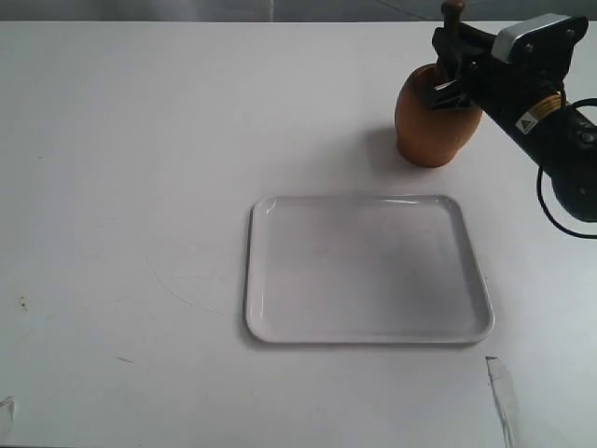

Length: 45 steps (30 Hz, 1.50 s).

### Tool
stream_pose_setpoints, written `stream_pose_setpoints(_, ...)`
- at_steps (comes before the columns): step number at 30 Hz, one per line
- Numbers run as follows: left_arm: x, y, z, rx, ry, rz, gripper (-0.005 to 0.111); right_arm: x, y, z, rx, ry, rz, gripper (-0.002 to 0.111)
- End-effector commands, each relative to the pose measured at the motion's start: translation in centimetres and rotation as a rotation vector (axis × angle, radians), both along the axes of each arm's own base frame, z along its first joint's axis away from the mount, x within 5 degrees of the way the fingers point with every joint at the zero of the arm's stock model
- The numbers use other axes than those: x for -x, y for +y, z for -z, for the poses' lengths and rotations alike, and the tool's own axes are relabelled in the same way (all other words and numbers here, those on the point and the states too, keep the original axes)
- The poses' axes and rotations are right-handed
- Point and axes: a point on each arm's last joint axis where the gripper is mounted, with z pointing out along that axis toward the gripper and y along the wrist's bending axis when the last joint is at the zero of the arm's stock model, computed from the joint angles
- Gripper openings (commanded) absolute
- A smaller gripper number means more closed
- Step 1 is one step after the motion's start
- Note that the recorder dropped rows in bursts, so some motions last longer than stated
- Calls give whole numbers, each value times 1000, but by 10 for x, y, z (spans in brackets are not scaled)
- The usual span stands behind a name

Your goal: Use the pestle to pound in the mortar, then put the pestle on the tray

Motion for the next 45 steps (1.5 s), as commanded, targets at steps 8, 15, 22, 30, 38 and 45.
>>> stream_pose_setpoints(8,0,-1,0,15,-4,6,0,46,11,-137,-59,-294,-262,0)
stream_pose_setpoints(15,0,-1,0,15,-4,6,0,90,34,-155,155,-56,-445,0)
stream_pose_setpoints(22,0,-1,0,15,-4,6,0,102,45,-127,371,263,-411,0)
stream_pose_setpoints(30,0,-1,0,15,-4,6,0,113,65,-89,414,550,-493,0)
stream_pose_setpoints(38,0,-1,0,15,-4,6,0,105,79,-27,481,757,-500,0)
stream_pose_setpoints(45,0,-1,0,15,-4,6,0,99,77,18,547,884,-457,0)
